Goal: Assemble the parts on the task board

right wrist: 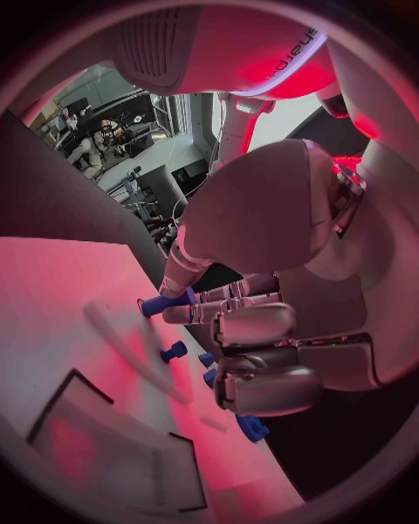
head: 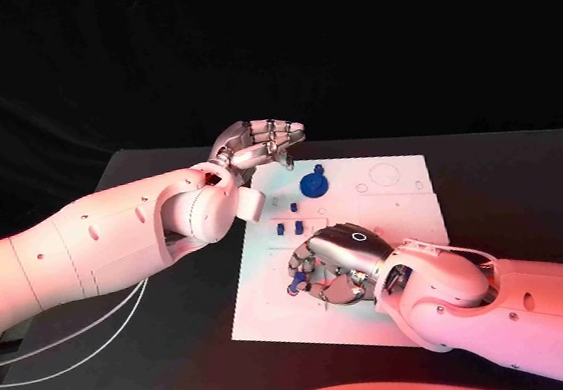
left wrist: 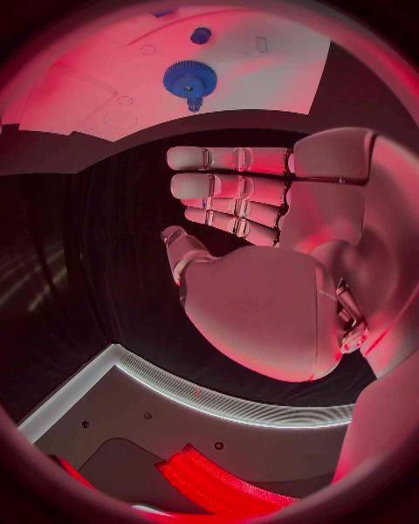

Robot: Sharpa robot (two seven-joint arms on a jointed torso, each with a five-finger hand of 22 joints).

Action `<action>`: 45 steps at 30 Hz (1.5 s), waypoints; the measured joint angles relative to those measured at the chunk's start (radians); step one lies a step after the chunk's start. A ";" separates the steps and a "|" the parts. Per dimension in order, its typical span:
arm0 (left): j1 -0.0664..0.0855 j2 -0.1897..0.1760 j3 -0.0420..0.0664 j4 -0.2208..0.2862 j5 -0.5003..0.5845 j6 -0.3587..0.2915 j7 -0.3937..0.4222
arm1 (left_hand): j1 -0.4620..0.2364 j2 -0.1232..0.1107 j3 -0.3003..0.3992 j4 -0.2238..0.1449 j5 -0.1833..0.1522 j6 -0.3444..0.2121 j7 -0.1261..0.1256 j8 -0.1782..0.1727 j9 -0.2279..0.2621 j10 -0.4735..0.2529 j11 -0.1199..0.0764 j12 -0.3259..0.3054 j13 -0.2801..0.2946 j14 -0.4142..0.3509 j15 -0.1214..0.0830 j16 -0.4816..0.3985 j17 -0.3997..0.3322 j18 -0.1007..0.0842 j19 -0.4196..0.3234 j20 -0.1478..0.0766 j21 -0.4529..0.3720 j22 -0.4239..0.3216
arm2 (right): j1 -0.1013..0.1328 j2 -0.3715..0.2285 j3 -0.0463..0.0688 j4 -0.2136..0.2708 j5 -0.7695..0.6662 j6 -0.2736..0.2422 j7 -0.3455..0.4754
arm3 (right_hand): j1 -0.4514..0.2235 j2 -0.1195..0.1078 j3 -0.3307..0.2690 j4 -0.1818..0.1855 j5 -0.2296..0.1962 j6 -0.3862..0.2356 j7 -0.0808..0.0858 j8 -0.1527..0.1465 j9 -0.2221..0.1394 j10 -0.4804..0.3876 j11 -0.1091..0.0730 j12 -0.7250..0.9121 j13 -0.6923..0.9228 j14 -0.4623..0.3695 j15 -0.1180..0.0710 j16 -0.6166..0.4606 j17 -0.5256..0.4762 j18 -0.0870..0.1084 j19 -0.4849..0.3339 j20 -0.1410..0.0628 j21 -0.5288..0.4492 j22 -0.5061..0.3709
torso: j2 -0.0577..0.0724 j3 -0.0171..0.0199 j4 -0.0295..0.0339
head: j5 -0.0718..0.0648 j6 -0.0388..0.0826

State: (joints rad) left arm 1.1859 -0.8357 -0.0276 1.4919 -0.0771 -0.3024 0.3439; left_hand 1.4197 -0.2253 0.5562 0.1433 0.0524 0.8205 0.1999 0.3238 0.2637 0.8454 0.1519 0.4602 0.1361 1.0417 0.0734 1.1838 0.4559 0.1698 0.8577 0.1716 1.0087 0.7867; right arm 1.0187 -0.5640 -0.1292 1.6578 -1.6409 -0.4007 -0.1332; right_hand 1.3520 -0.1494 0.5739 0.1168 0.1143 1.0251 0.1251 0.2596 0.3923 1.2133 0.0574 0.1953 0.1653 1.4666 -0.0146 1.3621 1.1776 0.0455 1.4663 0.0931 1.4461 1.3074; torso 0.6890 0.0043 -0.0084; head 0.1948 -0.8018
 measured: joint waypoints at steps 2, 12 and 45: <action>0.000 0.000 0.000 0.000 0.000 0.000 0.000 | 0.000 0.000 0.000 0.000 0.000 0.000 0.000 0.000 0.000 0.000 0.000 0.000 0.000 0.000 0.000 0.000 0.000 0.000 0.000 0.000 0.000 0.000 | 0.000 0.003 0.000 -0.003 0.000 0.002 0.000 | 0.000 0.000 0.000 0.000 0.000 0.000 0.000 0.000 0.000 0.000 0.000 0.000 0.000 0.000 0.000 0.000 0.000 0.000 0.000 0.000 0.000 0.000 | 0.000 0.0001 0.0000 | 0.000 0.000; 0.000 -0.001 0.000 0.001 0.000 0.000 -0.001 | 0.000 0.000 0.000 0.000 0.000 0.000 0.000 0.000 0.000 0.000 0.000 0.000 0.000 0.000 0.000 0.000 0.000 0.000 0.000 0.000 0.000 0.000 | -0.002 0.012 -0.003 -0.013 -0.002 0.015 0.000 | 0.000 0.000 0.000 0.000 -0.001 0.000 0.000 0.000 0.000 0.000 0.000 0.000 0.001 0.000 0.000 0.000 0.000 0.000 0.000 0.000 0.000 0.000 | 0.000 -0.0003 0.0001 | 0.001 -0.002; 0.000 -0.005 0.000 0.004 0.000 0.001 -0.003 | 0.000 0.000 0.000 0.000 0.000 0.000 0.000 0.004 0.000 -0.004 -0.004 0.000 0.000 -0.004 0.004 0.000 -0.001 0.000 0.000 0.000 0.000 -0.001 | -0.009 0.016 -0.009 0.000 -0.030 0.032 -0.032 | -0.045 -0.053 -0.029 0.013 -0.012 -0.146 0.025 -0.090 -0.022 -0.033 0.016 -0.008 0.013 -0.002 0.013 0.000 -0.014 0.000 0.000 0.008 -0.012 0.000 | -0.001 0.0003 0.0003 | -0.001 -0.004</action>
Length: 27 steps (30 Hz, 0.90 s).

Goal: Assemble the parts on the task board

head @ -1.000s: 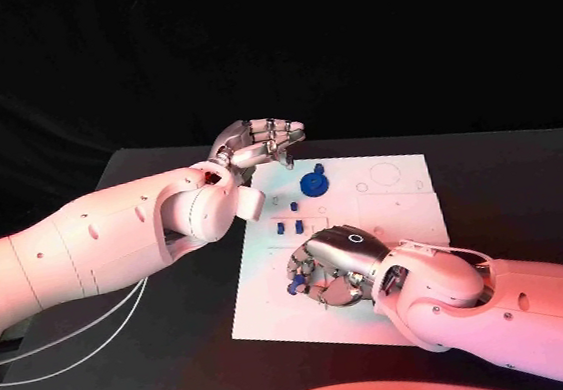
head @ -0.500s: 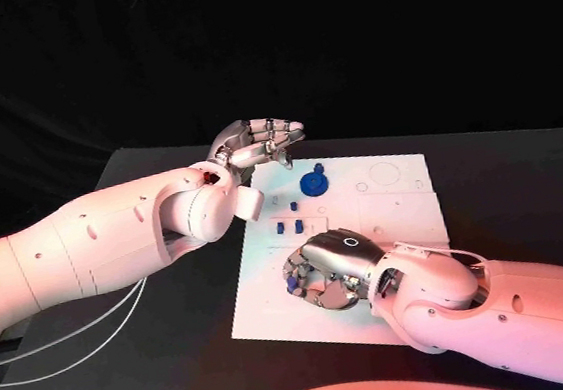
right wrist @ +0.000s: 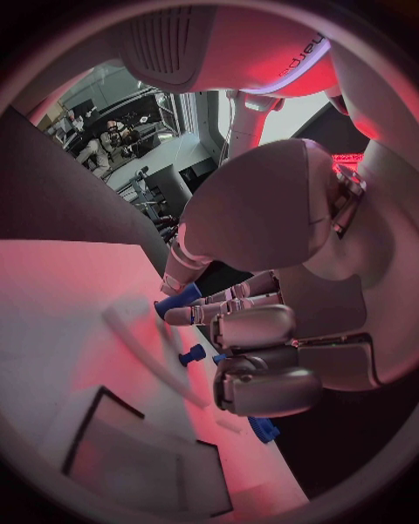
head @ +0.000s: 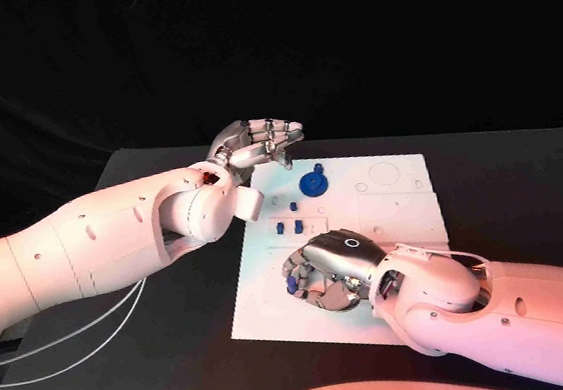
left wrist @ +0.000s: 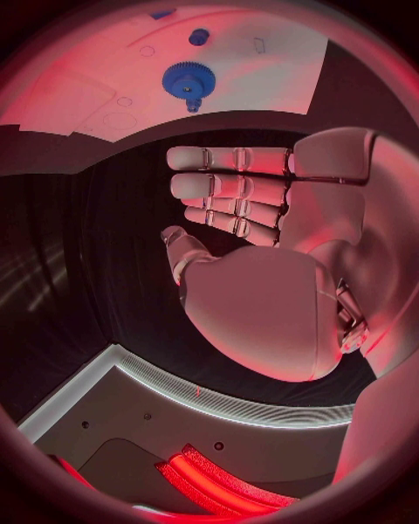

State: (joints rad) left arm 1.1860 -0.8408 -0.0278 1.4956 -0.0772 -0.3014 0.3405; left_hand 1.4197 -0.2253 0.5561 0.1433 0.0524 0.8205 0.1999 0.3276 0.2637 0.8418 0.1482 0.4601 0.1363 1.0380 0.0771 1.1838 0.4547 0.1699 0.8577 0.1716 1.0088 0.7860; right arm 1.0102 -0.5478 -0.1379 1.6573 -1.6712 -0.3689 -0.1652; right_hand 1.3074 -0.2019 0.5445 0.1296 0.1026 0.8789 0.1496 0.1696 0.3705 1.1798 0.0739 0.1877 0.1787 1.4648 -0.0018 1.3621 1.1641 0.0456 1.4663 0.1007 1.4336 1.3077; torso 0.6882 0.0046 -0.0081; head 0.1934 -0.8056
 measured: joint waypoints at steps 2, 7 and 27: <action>0.000 0.000 0.000 0.000 0.000 0.000 0.000 | 0.000 0.000 0.000 0.000 0.000 0.000 0.000 0.000 0.000 0.000 0.000 0.000 0.000 0.000 0.000 0.000 0.000 0.000 0.000 0.000 0.000 0.000 | -0.003 -0.014 0.000 0.018 0.000 -0.019 0.000 | 0.004 -0.004 0.000 0.000 0.000 -0.004 -0.004 -0.006 -0.001 0.014 -0.008 0.009 0.005 0.000 0.000 0.001 0.003 0.000 0.000 0.000 0.001 0.000 | 0.000 0.0000 0.0001 | 0.000 0.001; 0.000 -0.002 0.000 0.000 0.000 0.000 -0.001 | 0.000 0.000 0.000 0.000 0.000 0.000 0.000 0.000 0.000 0.000 0.000 0.000 -0.001 0.000 0.000 0.000 -0.001 0.000 0.000 0.000 0.000 0.000 | -0.005 -0.064 0.008 0.077 0.009 -0.089 0.010 | 0.009 -0.009 -0.003 -0.003 0.006 -0.014 -0.007 -0.014 -0.004 0.046 -0.016 0.028 0.018 0.000 -0.008 0.004 0.005 0.000 0.000 0.000 0.012 0.000 | 0.000 0.0007 0.0005 | -0.004 0.004; 0.000 -0.011 -0.007 -0.001 0.000 0.002 -0.002 | 0.000 0.000 0.000 0.000 0.000 0.000 0.000 0.000 0.000 0.000 0.000 0.005 -0.001 0.000 0.000 0.000 -0.001 0.000 0.000 0.000 0.000 0.000 | 0.125 -0.453 0.010 0.218 0.439 -0.077 0.028 | -0.081 0.010 -0.202 0.101 0.074 0.037 -0.034 0.187 0.109 0.171 -0.041 0.977 0.955 0.002 -0.037 0.101 0.141 -0.016 0.000 -0.026 0.094 0.000 | -0.010 -0.0006 -0.0137 | -0.105 0.014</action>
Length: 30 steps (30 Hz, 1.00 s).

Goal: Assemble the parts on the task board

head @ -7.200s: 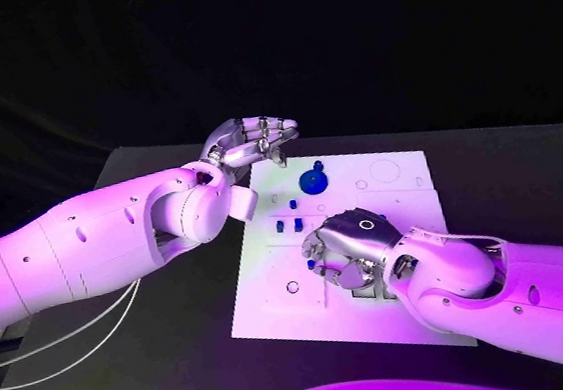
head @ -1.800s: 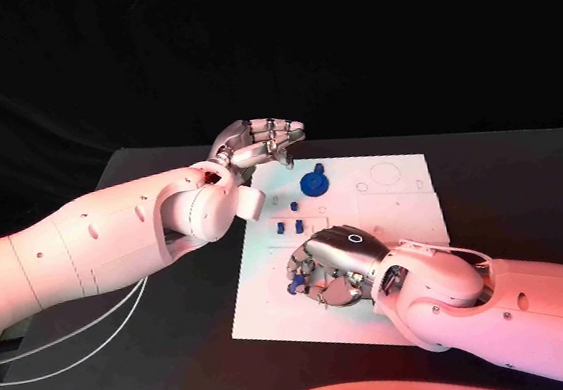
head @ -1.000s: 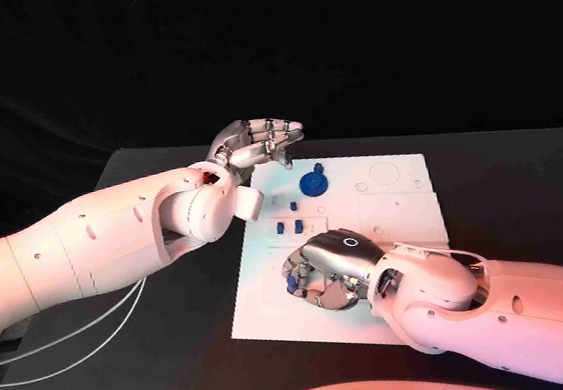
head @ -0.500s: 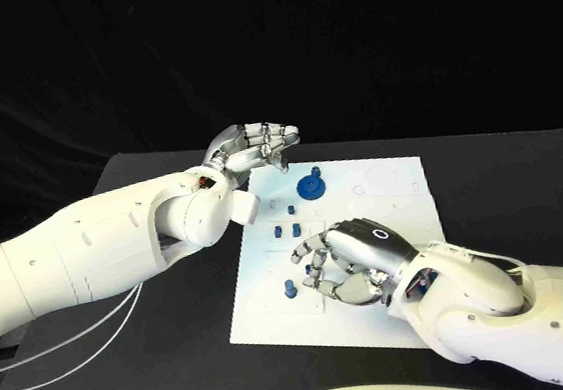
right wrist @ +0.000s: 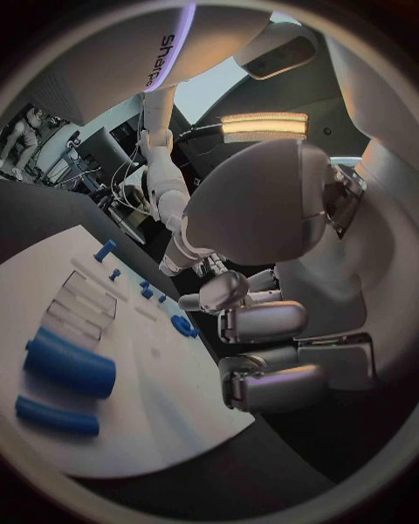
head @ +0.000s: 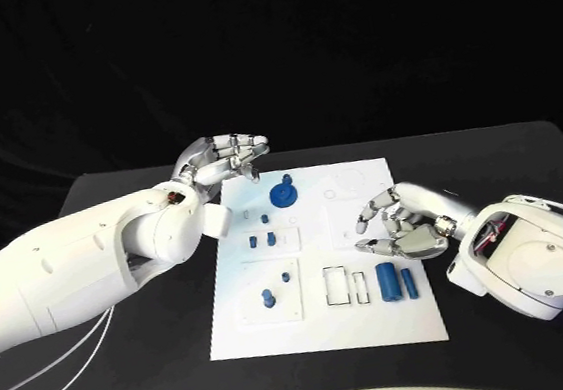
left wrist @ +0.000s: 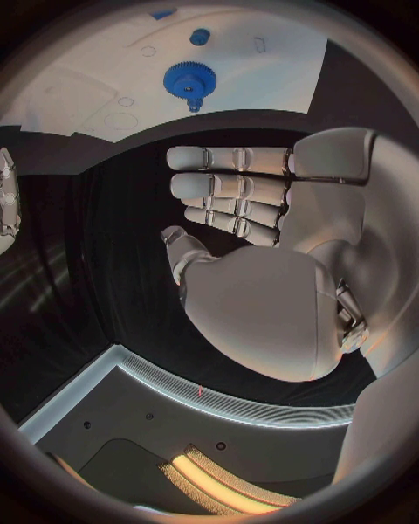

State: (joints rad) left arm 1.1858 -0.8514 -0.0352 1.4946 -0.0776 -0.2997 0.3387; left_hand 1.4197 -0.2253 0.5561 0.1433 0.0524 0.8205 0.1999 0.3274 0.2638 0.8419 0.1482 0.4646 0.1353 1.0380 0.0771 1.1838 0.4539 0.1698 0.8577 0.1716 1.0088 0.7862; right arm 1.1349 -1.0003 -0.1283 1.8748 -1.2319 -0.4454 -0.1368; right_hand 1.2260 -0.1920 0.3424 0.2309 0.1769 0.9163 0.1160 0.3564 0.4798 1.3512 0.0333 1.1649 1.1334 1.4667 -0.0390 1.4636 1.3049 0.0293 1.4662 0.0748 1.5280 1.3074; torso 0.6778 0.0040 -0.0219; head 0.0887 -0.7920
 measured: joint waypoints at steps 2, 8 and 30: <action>0.000 0.000 -0.001 0.001 0.000 0.000 0.000 | 0.000 0.000 0.000 0.000 0.000 0.000 0.000 0.000 0.000 0.000 0.000 0.000 0.000 0.000 0.000 0.000 0.000 0.000 0.000 0.000 0.000 0.000 | -0.002 -0.031 -0.004 0.017 0.006 0.017 -0.025 | -0.005 -0.003 -0.008 0.017 0.001 0.000 0.000 0.010 0.006 0.004 0.001 0.031 0.033 0.000 0.000 0.003 0.003 0.000 0.000 0.000 0.004 0.000 | -0.001 0.0001 -0.0028 | -0.019 -0.001; 0.000 -0.001 -0.003 0.003 0.000 0.001 -0.001 | 0.000 0.000 0.000 0.000 0.000 0.000 0.000 0.000 0.000 0.000 0.000 0.000 0.000 0.000 0.000 0.000 0.000 0.000 0.000 0.000 0.000 0.000 | -0.026 -0.106 -0.012 0.072 -0.012 0.044 -0.118 | -0.020 0.005 -0.042 0.058 0.001 -0.008 -0.002 0.038 0.021 0.025 -0.003 0.098 0.109 0.000 0.000 0.013 0.003 -0.015 0.000 0.000 0.019 0.000 | -0.005 0.0008 -0.0090 | -0.053 -0.002; 0.000 -0.008 -0.004 0.011 0.000 0.004 -0.001 | 0.000 0.000 0.000 0.000 0.000 0.000 0.000 0.000 0.000 0.000 0.000 0.000 0.000 0.000 0.000 0.000 -0.002 0.000 0.000 0.000 -0.004 -0.001 | -0.085 -0.072 -0.019 0.089 -0.140 0.021 -0.333 | -0.059 0.014 -0.093 0.061 0.067 -0.009 -0.009 0.069 0.034 0.033 -0.005 0.109 0.135 0.000 0.000 0.019 0.003 -0.015 0.000 0.000 0.026 0.001 | -0.005 -0.0017 -0.0133 | -0.077 -0.009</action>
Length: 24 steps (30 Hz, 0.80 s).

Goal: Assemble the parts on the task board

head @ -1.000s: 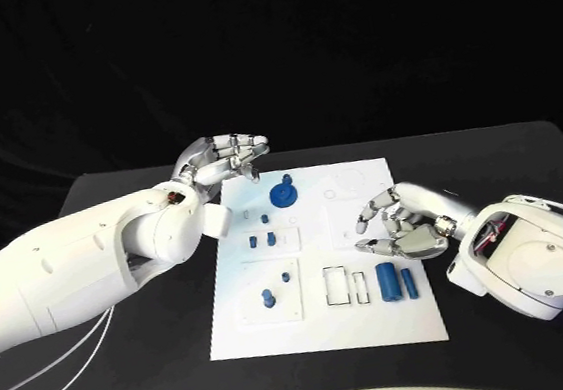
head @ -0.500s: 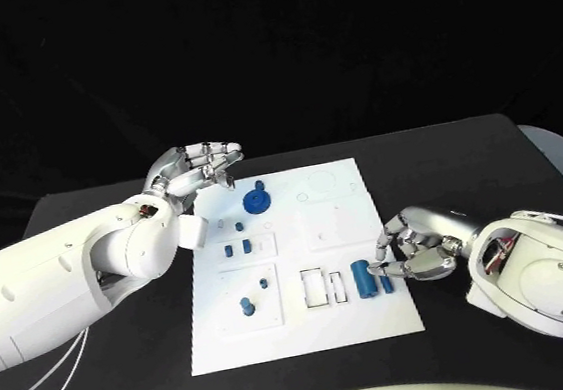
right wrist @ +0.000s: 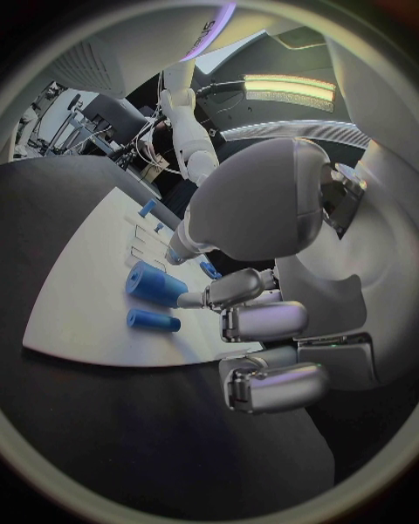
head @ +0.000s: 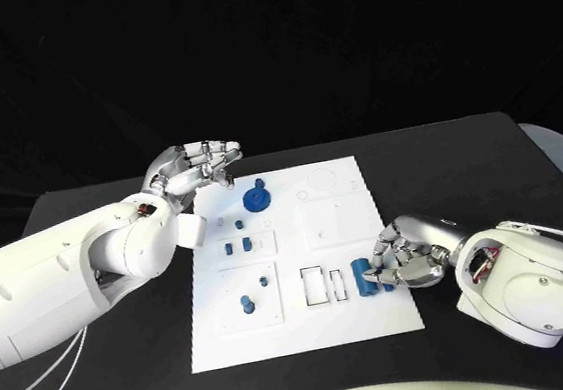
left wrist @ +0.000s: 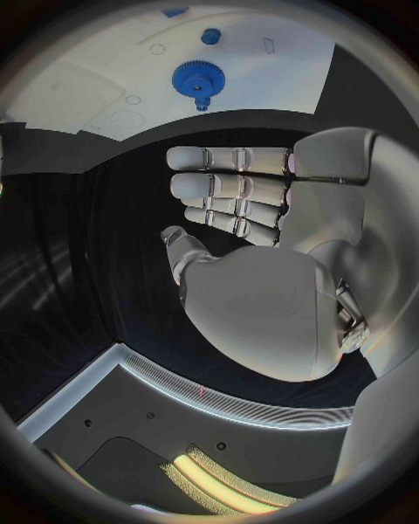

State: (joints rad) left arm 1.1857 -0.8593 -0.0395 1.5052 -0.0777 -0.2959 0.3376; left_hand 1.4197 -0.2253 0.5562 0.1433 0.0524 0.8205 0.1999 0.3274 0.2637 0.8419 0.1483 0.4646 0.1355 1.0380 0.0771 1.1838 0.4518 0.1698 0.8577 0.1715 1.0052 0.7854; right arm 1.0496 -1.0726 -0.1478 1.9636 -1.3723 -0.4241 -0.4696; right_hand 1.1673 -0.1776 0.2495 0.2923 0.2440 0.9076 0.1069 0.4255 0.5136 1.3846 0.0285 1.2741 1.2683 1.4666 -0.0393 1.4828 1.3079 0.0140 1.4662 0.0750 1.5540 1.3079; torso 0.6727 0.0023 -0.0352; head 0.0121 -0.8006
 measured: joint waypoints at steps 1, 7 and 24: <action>0.000 0.000 0.000 0.000 0.000 0.000 0.000 | 0.000 0.000 0.000 0.000 0.000 0.000 0.000 0.000 0.000 0.000 0.000 0.000 0.000 0.000 0.000 0.000 0.000 0.000 0.000 0.000 0.000 0.000 | -0.001 0.002 0.000 -0.002 -0.003 0.000 -0.003 | 0.000 0.000 0.000 0.000 0.000 0.000 0.000 0.000 0.000 0.000 0.000 0.000 0.000 0.000 0.000 0.000 0.000 0.000 0.000 0.000 0.000 0.000 | 0.000 0.0000 0.0000 | 0.001 -0.001; 0.000 -0.003 0.000 0.002 0.000 0.001 0.000 | 0.000 0.000 0.000 0.000 0.000 0.000 0.000 0.000 0.000 0.000 0.000 0.000 0.000 0.000 0.000 0.000 0.000 0.000 0.000 0.000 0.000 0.000 | -0.007 0.021 0.000 -0.019 -0.018 0.001 -0.016 | -0.008 0.000 -0.006 0.000 0.000 0.000 0.000 0.000 0.000 0.000 0.000 0.000 0.002 0.000 0.000 0.000 0.000 0.000 0.000 0.000 0.000 0.000 | 0.000 -0.0003 0.0000 | 0.003 -0.005; 0.000 -0.007 0.000 0.006 0.000 0.004 -0.001 | 0.000 0.000 0.000 0.000 0.000 0.000 0.000 0.004 0.000 0.000 0.000 0.000 -0.001 0.000 0.000 0.000 0.000 0.000 0.000 0.000 0.000 -0.001 | -0.037 0.092 0.001 -0.067 -0.069 0.006 -0.025 | -0.008 0.000 -0.013 -0.001 0.004 0.002 -0.002 0.009 0.002 0.003 -0.004 0.006 0.008 0.000 0.000 0.000 0.000 0.000 0.000 0.000 0.005 0.000 | -0.001 0.0000 0.0022 | 0.009 -0.009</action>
State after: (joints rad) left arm 1.1857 -0.8660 -0.0396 1.5112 -0.0778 -0.2918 0.3364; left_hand 1.4197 -0.2253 0.5562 0.1433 0.0524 0.8205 0.1999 0.3312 0.2638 0.8419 0.1483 0.4645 0.1345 1.0380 0.0771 1.1838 0.4519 0.1698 0.8577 0.1716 1.0053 0.7846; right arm 1.0130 -0.9805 -0.1469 1.8962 -1.4418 -0.4181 -0.4943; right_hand 1.1593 -0.1778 0.2369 0.2908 0.2478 0.9099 0.1047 0.4340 0.5160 1.3881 0.0250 1.2798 1.2767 1.4665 -0.0394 1.4824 1.3076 0.0141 1.4662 0.0751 1.5586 1.3076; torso 0.6714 0.0023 -0.0330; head 0.0211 -0.8097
